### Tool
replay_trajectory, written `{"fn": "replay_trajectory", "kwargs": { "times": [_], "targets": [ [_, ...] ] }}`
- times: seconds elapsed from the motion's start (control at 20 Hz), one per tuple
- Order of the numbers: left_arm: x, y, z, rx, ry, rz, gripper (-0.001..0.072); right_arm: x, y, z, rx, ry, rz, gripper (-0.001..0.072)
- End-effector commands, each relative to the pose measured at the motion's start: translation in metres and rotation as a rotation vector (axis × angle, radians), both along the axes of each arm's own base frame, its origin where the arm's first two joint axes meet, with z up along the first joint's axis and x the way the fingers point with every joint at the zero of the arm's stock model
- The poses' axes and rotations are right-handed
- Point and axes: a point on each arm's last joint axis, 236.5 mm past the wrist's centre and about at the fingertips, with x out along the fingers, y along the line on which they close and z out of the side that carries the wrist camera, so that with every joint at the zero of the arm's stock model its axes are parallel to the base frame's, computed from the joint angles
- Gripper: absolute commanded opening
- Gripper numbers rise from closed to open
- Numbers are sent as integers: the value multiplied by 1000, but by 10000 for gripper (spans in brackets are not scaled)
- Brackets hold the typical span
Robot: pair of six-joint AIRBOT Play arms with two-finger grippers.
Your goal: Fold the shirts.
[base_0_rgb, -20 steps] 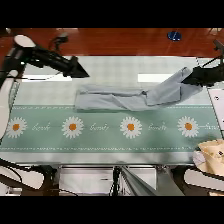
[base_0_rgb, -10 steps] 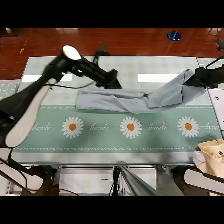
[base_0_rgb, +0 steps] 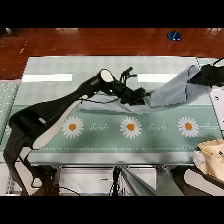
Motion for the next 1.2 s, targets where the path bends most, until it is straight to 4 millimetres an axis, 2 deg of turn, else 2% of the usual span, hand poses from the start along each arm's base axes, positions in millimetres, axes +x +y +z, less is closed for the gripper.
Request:
{"fn": "replay_trajectory", "kwargs": {
  "times": [0.0, 0.2, 0.3, 0.4, 0.55, 0.6, 0.65, 0.7, 0.75, 0.85, 0.95, 1.0, 1.05, 1.15],
  "targets": [
    [-10, -28, -15, -27, 39, 42, 24, -7, 5, 18, -4, -35, -4, 24],
    [-22, -60, -37, -65, 152, 135, 24, -14, 7, 34, -19, -79, -6, 24],
    [-20, -80, -36, -144, 202, 203, 24, -17, 8, 39, -28, -92, -6, 25],
    [-17, -89, -37, -199, 251, 244, 24, -20, 8, 39, -31, -86, -1, 25],
    [-12, -85, -34, -237, 263, 230, 24, -20, 5, 37, -41, -80, -7, 24],
    [-7, -77, -21, -268, 238, 192, 23, -21, 4, 36, -45, -76, -12, 25],
    [-1, -64, 1, -320, 178, 126, 22, -20, 5, 37, -40, -76, -19, 25],
    [5, -47, 31, -384, 114, 54, 21, -18, 8, 38, -35, -80, -19, 25],
    [10, -22, 69, -452, 36, -22, 20, -17, 13, 38, -37, -86, -7, 24],
    [29, 39, 140, -498, -136, -84, 19, -11, 30, 39, -33, -102, 18, 25],
    [48, 117, 214, -477, -347, -65, 20, -3, 54, 38, -17, -108, 37, 24],
    [50, 162, 250, -458, -449, -44, 21, 2, 70, 34, -5, -104, 54, 25],
    [46, 206, 282, -431, -543, -17, 22, 7, 87, 29, 6, -101, 78, 24],
    [29, 282, 329, -358, -698, 55, 22, 20, 124, 13, 28, -90, 119, 25]
  ]
}}
